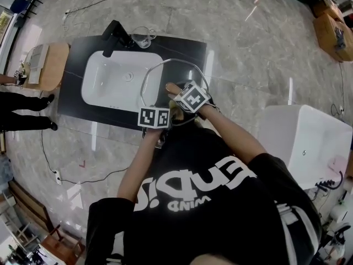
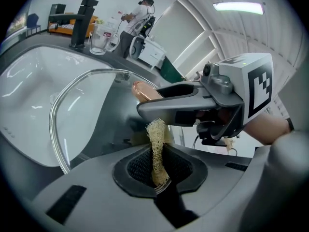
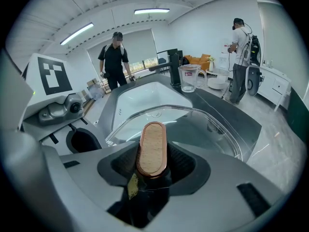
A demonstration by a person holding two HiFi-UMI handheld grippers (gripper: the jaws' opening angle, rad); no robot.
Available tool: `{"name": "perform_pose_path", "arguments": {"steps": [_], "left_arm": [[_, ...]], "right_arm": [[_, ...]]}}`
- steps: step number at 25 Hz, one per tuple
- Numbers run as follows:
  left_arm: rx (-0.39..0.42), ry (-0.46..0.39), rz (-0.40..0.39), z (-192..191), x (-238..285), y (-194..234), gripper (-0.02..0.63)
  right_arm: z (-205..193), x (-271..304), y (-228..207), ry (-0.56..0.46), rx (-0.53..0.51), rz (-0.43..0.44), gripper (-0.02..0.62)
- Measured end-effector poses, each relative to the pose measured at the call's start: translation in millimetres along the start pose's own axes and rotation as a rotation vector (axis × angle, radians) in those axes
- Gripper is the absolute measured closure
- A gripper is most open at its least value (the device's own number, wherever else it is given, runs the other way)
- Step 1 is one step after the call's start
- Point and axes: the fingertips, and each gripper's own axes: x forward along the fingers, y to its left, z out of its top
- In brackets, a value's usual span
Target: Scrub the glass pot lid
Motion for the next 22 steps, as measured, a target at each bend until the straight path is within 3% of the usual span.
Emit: {"name": "perform_pose_path", "arguments": {"steps": [13, 22], "left_arm": [[-0.084, -0.033, -0.031, 0, 9, -12, 0.552], [-0.04, 0.032, -0.117, -8, 22, -40, 0.552]], "right_arm": [[-2, -3, -1, -0.001, -0.001, -0.01, 0.419], [0, -2, -1, -0.01, 0.004, -0.013, 0.419]]}}
